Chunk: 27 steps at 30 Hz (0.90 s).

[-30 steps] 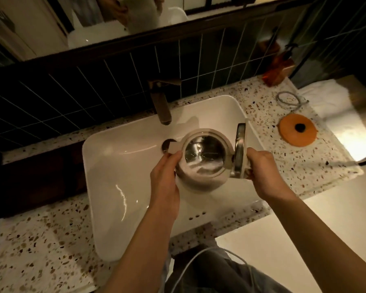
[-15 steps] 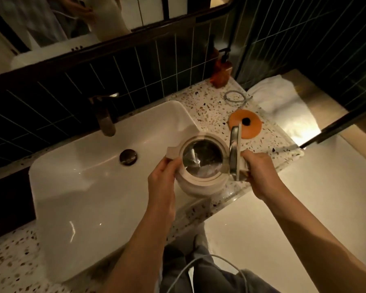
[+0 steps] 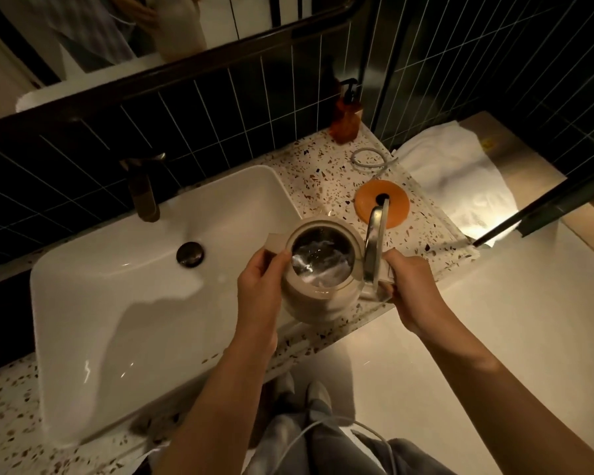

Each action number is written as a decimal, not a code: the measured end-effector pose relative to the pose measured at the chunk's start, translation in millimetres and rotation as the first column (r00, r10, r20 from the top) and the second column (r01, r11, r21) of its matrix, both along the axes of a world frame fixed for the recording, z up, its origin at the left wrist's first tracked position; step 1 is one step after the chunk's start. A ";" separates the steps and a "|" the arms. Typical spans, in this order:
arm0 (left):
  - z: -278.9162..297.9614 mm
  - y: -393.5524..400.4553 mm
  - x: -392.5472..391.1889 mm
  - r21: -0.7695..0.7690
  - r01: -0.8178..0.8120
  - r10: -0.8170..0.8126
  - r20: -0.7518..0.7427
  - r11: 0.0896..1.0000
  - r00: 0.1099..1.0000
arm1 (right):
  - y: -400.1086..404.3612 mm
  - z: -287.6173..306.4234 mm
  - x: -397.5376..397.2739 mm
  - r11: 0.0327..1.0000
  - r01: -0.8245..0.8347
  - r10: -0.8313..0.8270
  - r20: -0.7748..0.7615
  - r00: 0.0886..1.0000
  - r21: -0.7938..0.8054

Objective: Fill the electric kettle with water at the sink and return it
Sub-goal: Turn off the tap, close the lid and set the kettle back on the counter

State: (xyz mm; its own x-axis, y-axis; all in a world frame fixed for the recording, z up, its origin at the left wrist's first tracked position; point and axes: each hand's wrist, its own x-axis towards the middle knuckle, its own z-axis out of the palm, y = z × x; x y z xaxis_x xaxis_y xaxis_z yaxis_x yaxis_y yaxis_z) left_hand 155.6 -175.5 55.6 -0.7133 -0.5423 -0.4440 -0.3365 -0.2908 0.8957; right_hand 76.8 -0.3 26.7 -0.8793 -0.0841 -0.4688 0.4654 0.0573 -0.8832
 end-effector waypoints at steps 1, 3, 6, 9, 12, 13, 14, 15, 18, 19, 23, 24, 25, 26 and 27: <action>2.0 3.8 -0.3 -0.077 -0.004 0.005 0.011 0.997 1.000 | -0.2 -0.1 -0.5 1.000 0.001 -0.001 0.000 1.000 0.007; 13.4 14.5 1.0 -0.310 -0.011 -0.004 -0.046 0.951 0.999 | -0.5 -0.6 -0.8 1.000 0.002 -0.002 0.002 1.000 0.026; 37.6 36.0 -1.6 -0.543 0.081 -0.241 -0.230 0.836 0.943 | 0.8 -3.2 -0.5 0.999 0.016 -0.016 0.011 1.000 0.043; 55.8 56.1 -5.5 -0.619 0.265 -0.495 -0.231 0.739 0.838 | 2.6 -6.1 -0.3 0.997 0.001 -0.002 0.010 1.000 0.082; 60.6 65.2 -12.1 -0.644 0.343 -0.582 -0.197 0.683 0.789 | 3.3 -9.4 0.0 0.996 -0.006 0.010 -0.038 0.999 0.093; 60.8 65.7 -13.2 -0.648 0.344 -0.582 -0.191 0.679 0.791 | 3.1 -9.6 0.1 0.996 0.001 0.003 -0.046 0.999 0.092; 60.2 65.4 -14.2 -0.651 0.338 -0.577 -0.192 0.680 0.794 | 3.0 -9.6 0.3 0.995 0.005 0.000 -0.045 0.999 0.100; 60.0 64.7 -15.2 -0.655 0.329 -0.573 -0.197 0.681 0.795 | 2.6 -8.7 0.6 0.993 0.005 -0.001 -0.035 0.999 0.116; 57.2 61.5 -17.1 -0.669 0.293 -0.559 -0.222 0.684 0.799 | 1.1 -5.0 2.0 0.994 0.018 -0.019 0.011 1.000 0.110; 55.4 59.0 -17.1 -0.675 0.267 -0.543 -0.236 0.688 0.806 | 0.5 -2.1 2.6 0.995 0.025 -0.027 0.020 0.999 0.093; 36.8 34.0 -14.0 -0.752 0.147 -0.431 -0.196 0.643 0.881 | -1.7 4.8 1.3 0.995 0.035 -0.038 0.038 0.999 0.089; 32.2 27.0 -11.5 -0.756 0.151 -0.406 -0.162 0.637 0.899 | -1.6 5.2 1.1 0.995 0.032 -0.035 0.037 0.999 0.090; 28.2 21.1 -9.2 -0.755 0.161 -0.394 -0.138 0.636 0.909 | -1.7 5.6 1.1 0.996 0.027 -0.030 0.034 0.999 0.087; 24.6 16.9 -7.4 -0.753 0.175 -0.396 -0.123 0.635 0.910 | -1.7 5.6 1.1 0.996 0.025 -0.028 0.034 0.999 0.085; 22.2 14.4 -6.6 -0.746 0.195 -0.410 -0.114 0.637 0.905 | -1.8 6.0 1.1 0.997 0.021 -0.024 0.032 0.999 0.079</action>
State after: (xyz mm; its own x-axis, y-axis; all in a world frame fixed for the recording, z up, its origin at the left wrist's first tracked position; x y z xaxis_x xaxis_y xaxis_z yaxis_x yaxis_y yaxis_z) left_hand 149.0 -161.1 77.8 -0.9190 -0.3428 0.1946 -0.0220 0.5374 0.8431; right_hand 77.8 -2.1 32.7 -0.8643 -0.0261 -0.5022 0.4965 0.1151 -0.8604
